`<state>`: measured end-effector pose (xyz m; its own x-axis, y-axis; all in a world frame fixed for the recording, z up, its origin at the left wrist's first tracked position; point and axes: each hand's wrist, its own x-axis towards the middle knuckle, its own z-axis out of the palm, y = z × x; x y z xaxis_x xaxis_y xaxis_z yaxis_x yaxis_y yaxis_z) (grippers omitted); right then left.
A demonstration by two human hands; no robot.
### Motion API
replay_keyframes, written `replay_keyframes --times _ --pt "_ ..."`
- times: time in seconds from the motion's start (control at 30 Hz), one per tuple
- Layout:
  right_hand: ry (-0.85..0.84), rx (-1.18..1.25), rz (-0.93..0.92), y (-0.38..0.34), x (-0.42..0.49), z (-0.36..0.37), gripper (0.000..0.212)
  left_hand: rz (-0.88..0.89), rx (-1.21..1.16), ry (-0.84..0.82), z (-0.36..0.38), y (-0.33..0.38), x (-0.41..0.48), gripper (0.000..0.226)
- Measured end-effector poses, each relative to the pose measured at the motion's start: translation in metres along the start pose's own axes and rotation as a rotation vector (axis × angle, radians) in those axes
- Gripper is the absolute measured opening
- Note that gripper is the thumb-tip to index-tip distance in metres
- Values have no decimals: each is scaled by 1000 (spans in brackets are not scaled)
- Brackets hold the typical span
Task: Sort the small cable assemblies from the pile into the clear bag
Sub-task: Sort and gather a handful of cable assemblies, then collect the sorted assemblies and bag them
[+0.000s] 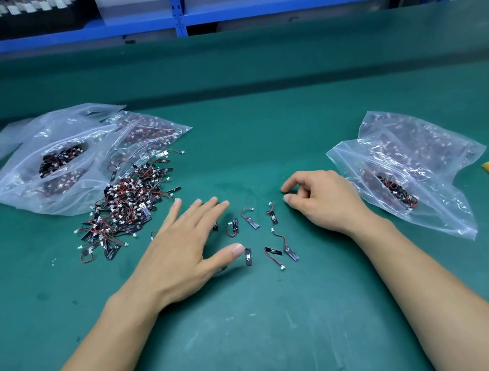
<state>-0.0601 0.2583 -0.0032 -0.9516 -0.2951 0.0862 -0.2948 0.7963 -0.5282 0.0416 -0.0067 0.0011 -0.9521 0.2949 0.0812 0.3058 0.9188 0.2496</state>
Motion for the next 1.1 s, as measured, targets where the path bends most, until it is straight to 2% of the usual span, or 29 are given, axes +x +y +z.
replay_keyframes --times 0.17,0.43,0.6,0.73,0.8,0.93,1.1 --pt "-10 7 2 0 0 -1 5 32 16 -24 8 15 5 97" --pt "-20 14 0 0 -1 -2 6 -108 -398 131 -5 -20 1 79" --pt "-16 7 4 0 0 -1 6 -143 -303 240 -13 -36 0 86" --pt "-15 1 -1 -1 0 -1 6 -24 -173 301 -15 -26 0 82" --pt "-13 2 -4 0 0 -1 6 45 -206 227 -12 -17 0 84" --pt "-5 11 -4 0 0 -1 6 89 -253 -1 1 0 0 106" --pt "-10 20 -4 0 0 -1 5 1 -295 -38 5 2 2 125"
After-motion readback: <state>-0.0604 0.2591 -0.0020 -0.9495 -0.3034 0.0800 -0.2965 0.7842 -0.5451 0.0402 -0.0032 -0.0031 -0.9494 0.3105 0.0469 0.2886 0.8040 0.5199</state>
